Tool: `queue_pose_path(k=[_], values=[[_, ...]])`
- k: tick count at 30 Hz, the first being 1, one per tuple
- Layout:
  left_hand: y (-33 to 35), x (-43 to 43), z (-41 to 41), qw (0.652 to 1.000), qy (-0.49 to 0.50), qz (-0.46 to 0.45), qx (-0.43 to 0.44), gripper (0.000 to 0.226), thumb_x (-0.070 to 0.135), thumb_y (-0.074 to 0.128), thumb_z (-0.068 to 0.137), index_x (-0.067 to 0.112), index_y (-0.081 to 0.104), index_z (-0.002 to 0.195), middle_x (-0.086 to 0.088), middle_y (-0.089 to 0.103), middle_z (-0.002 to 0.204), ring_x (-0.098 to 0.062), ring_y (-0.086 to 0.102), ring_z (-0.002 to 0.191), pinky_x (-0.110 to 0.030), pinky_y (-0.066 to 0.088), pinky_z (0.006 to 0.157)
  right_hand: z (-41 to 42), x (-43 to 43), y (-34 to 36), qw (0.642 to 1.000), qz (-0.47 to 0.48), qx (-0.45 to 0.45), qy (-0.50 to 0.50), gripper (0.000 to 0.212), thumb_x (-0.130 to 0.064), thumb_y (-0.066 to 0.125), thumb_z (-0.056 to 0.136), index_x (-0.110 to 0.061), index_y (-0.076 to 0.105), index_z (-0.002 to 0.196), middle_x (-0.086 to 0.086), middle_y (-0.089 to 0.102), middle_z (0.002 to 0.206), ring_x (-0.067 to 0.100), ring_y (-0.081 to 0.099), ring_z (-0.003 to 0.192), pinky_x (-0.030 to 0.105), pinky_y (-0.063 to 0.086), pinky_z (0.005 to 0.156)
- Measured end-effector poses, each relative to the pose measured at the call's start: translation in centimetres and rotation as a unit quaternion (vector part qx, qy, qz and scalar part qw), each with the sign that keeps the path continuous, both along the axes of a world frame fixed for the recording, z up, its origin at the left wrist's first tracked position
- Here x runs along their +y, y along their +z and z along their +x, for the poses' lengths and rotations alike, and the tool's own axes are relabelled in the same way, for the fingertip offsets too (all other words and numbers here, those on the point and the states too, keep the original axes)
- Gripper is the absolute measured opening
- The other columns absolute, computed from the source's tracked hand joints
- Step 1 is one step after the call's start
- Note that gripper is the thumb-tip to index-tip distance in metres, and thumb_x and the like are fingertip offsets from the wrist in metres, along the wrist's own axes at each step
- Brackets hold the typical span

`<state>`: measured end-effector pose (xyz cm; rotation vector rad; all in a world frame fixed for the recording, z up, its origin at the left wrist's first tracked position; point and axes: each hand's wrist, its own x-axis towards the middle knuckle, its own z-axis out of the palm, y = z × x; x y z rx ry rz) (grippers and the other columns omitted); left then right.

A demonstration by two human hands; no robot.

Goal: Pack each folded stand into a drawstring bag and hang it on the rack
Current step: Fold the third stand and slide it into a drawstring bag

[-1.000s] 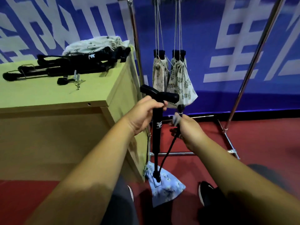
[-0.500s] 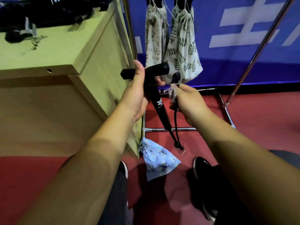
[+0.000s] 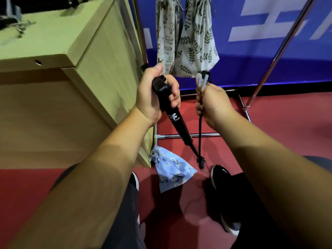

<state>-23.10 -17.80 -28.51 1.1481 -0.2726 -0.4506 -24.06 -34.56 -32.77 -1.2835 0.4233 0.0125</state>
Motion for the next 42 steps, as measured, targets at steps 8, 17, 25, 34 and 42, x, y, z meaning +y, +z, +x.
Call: queue_pose_path(k=[8, 17, 25, 34, 42], values=[[-0.6, -0.8, -1.0, 0.999, 0.028, 0.031, 0.013, 0.068, 0.045, 0.027, 0.105, 0.000, 0.055, 0.063, -0.010, 0.045, 0.048, -0.024, 0.041, 0.046, -0.036, 0.032, 0.057, -1.4, 0.4, 0.3, 0.994, 0.036, -0.053, 0.087, 0.047, -0.055, 0.060, 0.105, -0.028, 0.043, 0.071, -0.004, 0.024, 0.059, 0.016, 0.019, 0.051, 0.037, 0.016, 0.057], [-2.2, -2.1, -1.8, 0.993, 0.028, 0.108, 0.026, 0.055, 0.054, 0.052, 0.086, 0.002, 0.051, 0.070, -0.009, 0.046, 0.049, -0.025, 0.044, 0.042, -0.030, 0.035, 0.050, -0.8, -0.4, 1.6, 0.988, 0.055, -0.101, 0.106, 0.051, -0.056, 0.061, 0.103, -0.028, 0.039, 0.067, -0.002, 0.020, 0.061, 0.016, 0.018, 0.050, 0.042, 0.014, 0.060], [-3.7, -2.7, -1.3, 0.978, 0.043, 0.200, 0.034, 0.041, 0.057, 0.063, 0.081, 0.023, 0.066, 0.059, -0.002, 0.056, 0.060, -0.026, 0.053, 0.053, -0.034, 0.046, 0.062, -1.0, -1.0, 2.1, 0.987, 0.071, -0.119, 0.087, 0.050, -0.053, 0.059, 0.106, -0.026, 0.036, 0.071, -0.004, 0.021, 0.060, 0.014, 0.018, 0.048, 0.033, 0.018, 0.052], [-5.7, -3.4, -0.8, 0.955, -0.002, 0.294, 0.036, 0.039, 0.068, 0.057, 0.072, 0.037, 0.077, 0.085, -0.006, 0.066, 0.083, -0.024, 0.059, 0.076, -0.044, 0.049, 0.075, -0.8, -1.0, 2.4, 0.988, 0.041, -0.134, 0.063, 0.051, -0.057, 0.060, 0.102, -0.025, 0.036, 0.069, 0.002, 0.015, 0.065, 0.018, 0.015, 0.053, 0.040, 0.016, 0.055], [-7.7, -3.5, 0.0, 0.929, -0.012, 0.367, 0.039, 0.085, 0.087, 0.056, 0.072, 0.016, 0.074, 0.114, -0.020, 0.075, 0.110, -0.025, 0.064, 0.088, -0.047, 0.043, 0.082, -0.6, -1.8, 3.2, 0.987, 0.085, -0.134, 0.016, 0.050, -0.055, 0.060, 0.102, -0.023, 0.042, 0.069, 0.000, 0.022, 0.060, 0.017, 0.019, 0.050, 0.033, 0.023, 0.053]])
